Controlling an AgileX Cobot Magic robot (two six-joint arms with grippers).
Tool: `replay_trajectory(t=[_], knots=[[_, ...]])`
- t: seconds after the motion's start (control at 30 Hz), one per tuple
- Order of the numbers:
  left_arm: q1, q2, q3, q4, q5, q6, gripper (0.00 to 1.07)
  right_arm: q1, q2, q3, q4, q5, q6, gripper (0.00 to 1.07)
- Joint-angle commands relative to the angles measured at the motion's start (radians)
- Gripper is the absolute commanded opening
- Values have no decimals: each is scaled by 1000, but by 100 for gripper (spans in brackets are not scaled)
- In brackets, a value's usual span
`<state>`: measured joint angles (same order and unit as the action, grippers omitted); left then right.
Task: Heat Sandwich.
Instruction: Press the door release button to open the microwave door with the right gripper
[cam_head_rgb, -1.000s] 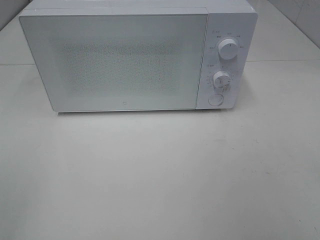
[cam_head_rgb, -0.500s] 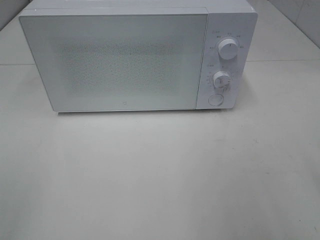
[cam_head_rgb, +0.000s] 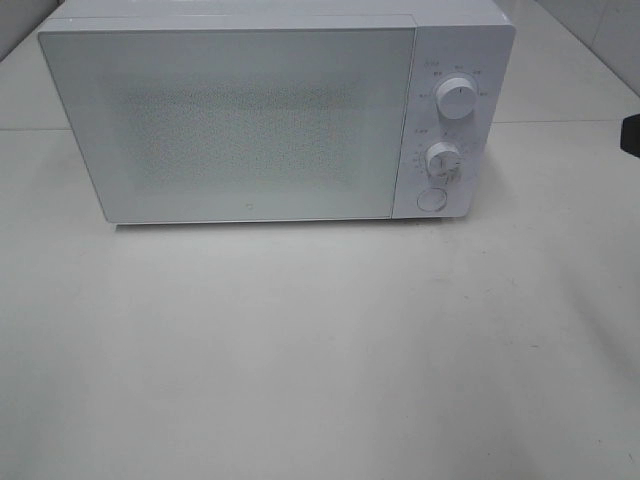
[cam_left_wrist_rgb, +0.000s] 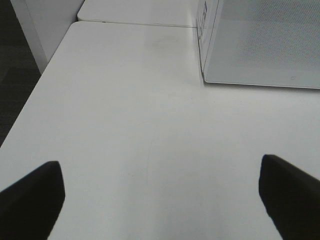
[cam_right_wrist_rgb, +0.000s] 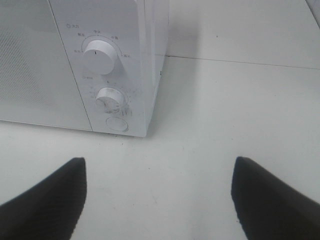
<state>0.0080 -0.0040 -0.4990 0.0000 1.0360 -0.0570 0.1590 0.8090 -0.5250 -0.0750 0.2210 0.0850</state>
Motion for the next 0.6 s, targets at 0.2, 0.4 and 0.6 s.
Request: replay_trajectory(t=[0.2, 0.4, 0.6], knots=[[3, -27, 4, -8, -8, 0, 101, -7, 170, -8, 3, -274, 35, 76], [3, -27, 4, -8, -8, 0, 101, -7, 278, -7, 0, -426, 50, 76], [3, -27, 4, -8, -8, 0, 101, -7, 365, 16, 0, -567, 50, 76]])
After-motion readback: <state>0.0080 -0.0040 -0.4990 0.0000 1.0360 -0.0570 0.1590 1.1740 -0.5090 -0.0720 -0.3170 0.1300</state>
